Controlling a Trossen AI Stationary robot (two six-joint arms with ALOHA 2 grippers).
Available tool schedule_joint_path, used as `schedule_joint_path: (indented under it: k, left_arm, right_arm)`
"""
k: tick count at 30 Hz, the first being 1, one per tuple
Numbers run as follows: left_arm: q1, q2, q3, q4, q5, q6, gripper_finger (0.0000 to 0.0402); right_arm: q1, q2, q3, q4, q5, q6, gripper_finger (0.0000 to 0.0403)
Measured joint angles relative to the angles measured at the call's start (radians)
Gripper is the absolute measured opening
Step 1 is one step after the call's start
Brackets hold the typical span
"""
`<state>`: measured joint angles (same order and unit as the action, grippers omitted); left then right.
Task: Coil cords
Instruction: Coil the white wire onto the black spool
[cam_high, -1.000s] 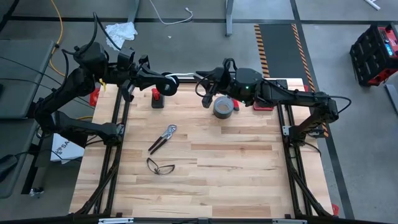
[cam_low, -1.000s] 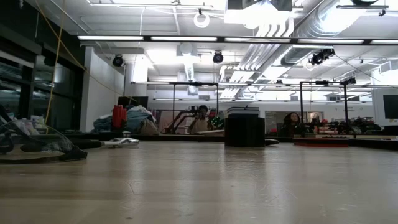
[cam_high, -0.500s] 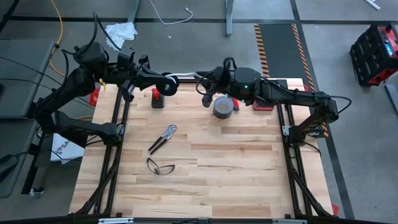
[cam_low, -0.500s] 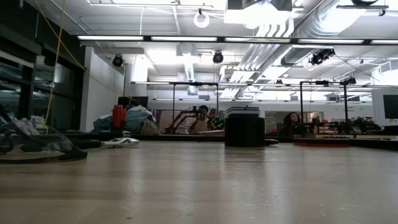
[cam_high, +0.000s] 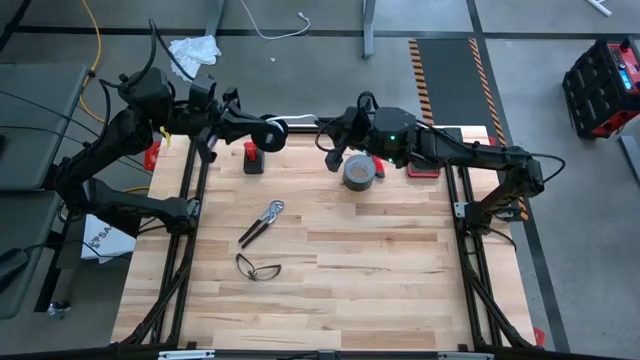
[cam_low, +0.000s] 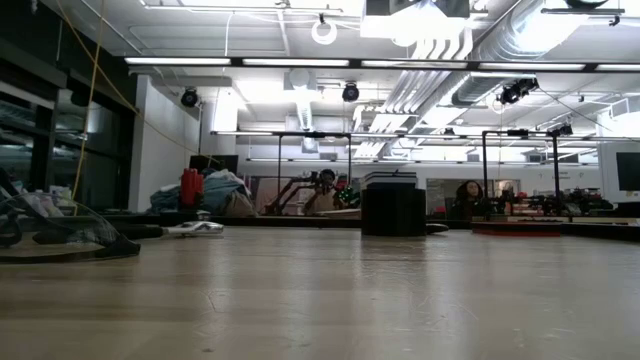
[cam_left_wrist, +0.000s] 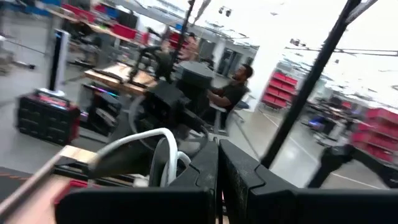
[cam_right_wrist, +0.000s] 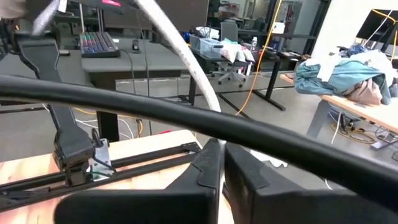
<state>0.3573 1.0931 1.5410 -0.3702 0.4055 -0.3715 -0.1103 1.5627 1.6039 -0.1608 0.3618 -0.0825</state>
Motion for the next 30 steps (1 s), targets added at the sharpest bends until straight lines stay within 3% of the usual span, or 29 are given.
schedule_joint_path:
  k: [7,10,19,30]
  left_arm:
    - [0.004,0.0,0.0,0.0,-0.258,0.035,0.0001]
    - [0.015,0.0,0.0,0.011,-0.321,0.03,0.0001]
    - [0.012,0.05,-0.001,0.188,-0.326,-0.156,0.0001]
    - [-0.005,0.211,-0.001,0.453,-0.342,-0.295,0.0001]
  right_arm:
    - [0.049,0.0,0.0,-0.033,0.007,0.015,0.0002]
    - [0.065,0.0,0.0,-0.056,0.01,0.026,0.0001]
    - [0.067,0.0,0.001,-0.025,0.005,0.068,0.0]
    - [0.082,0.001,0.001,0.073,-0.065,0.13,0.0]
